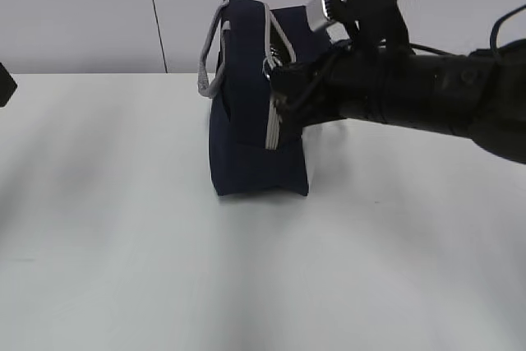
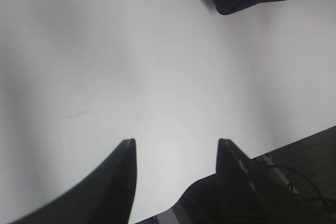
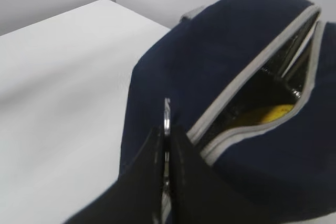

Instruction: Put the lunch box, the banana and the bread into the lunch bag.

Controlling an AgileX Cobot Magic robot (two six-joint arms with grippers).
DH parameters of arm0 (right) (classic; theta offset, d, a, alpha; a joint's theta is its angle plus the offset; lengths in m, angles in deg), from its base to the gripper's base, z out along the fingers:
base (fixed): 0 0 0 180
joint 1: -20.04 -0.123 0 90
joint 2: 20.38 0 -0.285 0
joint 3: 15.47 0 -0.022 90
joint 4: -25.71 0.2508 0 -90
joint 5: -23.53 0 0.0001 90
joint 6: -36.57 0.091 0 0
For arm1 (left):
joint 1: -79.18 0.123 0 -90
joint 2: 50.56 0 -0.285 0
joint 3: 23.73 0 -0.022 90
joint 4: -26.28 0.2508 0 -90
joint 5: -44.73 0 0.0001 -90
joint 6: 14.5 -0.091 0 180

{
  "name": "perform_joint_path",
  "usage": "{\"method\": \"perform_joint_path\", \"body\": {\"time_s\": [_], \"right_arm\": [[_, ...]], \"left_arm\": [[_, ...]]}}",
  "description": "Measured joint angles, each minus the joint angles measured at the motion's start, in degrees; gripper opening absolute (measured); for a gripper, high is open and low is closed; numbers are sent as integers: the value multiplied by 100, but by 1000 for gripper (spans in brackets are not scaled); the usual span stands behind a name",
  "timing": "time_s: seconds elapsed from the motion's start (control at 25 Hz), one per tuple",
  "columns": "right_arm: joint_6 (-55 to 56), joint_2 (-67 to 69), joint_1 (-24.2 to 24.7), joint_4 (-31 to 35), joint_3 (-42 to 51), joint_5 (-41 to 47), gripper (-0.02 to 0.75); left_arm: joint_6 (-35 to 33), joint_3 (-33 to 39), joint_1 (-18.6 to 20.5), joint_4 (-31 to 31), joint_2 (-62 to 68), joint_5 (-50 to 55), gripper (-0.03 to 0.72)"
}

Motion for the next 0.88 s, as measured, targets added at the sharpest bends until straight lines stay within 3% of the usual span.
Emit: {"method": "perform_joint_path", "body": {"time_s": [0.44,0.88], "right_arm": [[403,240,0,-52,-1434,1139,-1],[796,296,0,-52,-1566,1273,-1]], "left_arm": [[-44,0,0,-375,0,-111,372],[-1569,0,0,-1529,465,-887,372]]}}
